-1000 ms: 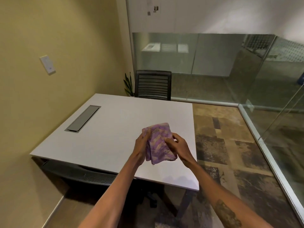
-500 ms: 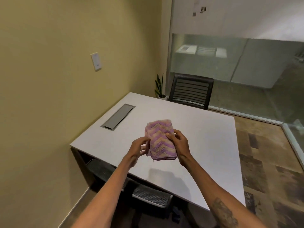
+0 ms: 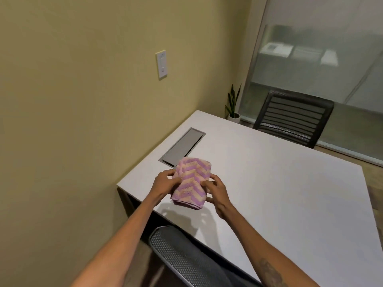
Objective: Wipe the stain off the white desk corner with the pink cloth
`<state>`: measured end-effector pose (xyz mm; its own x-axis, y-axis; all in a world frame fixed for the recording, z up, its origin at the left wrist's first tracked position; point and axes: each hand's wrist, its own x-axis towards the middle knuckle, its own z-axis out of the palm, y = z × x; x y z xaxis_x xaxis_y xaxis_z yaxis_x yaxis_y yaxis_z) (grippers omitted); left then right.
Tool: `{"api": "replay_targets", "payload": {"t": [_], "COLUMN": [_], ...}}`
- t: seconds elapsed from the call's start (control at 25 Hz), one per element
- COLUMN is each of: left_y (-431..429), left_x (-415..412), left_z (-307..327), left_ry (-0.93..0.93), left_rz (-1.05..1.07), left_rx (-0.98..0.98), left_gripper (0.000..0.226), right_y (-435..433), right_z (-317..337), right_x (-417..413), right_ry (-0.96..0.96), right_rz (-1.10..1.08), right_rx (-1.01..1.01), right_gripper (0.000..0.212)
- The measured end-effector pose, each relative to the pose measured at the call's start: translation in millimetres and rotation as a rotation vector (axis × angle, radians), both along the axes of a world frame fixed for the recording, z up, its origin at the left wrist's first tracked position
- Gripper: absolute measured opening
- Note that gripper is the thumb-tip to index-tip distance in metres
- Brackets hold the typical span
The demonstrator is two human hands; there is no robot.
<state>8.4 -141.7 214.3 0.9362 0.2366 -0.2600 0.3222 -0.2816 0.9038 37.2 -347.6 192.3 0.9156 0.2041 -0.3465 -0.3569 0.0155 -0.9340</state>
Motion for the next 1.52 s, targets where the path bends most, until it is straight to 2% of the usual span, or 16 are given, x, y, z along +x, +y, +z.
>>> {"api": "replay_targets", "payload": {"t": [0.24, 0.48, 0.68, 0.96, 1.08, 1.28, 1.4, 1.52], "left_y": [81, 125, 139, 144, 143, 141, 138, 135], "left_x": [50, 78, 91, 96, 98, 99, 95, 95], "left_z": [-72, -147, -186, -206, -212, -222, -215, -210], "left_ry": [0.093, 0.198, 0.240, 0.240, 0.248, 0.224, 0.256, 0.268], "left_rz": [0.003, -0.014, -0.050, -0.049, -0.049, -0.044, -0.076, -0.081], "left_rx": [0.179, 0.309, 0.363, 0.382, 0.380, 0.355, 0.359, 0.476], "left_gripper": [0.007, 0.005, 0.022, 0.026, 0.036, 0.040, 0.042, 0.050], "right_y": [91, 139, 155, 167, 168, 164, 159, 154], "right_z": [-68, -132, -168, -183, -183, -183, -176, -165], "right_x": [37, 57, 60, 65, 67, 66, 62, 60], "right_ry": [0.116, 0.205, 0.310, 0.369, 0.372, 0.396, 0.417, 0.372], "right_rz": [-0.004, 0.023, 0.001, -0.021, -0.031, -0.006, 0.048, 0.107], "right_rx": [-0.067, -0.104, -0.100, -0.082, -0.079, -0.010, -0.039, -0.150], "right_gripper": [0.036, 0.033, 0.038, 0.033, 0.036, 0.044, 0.043, 0.058]}}
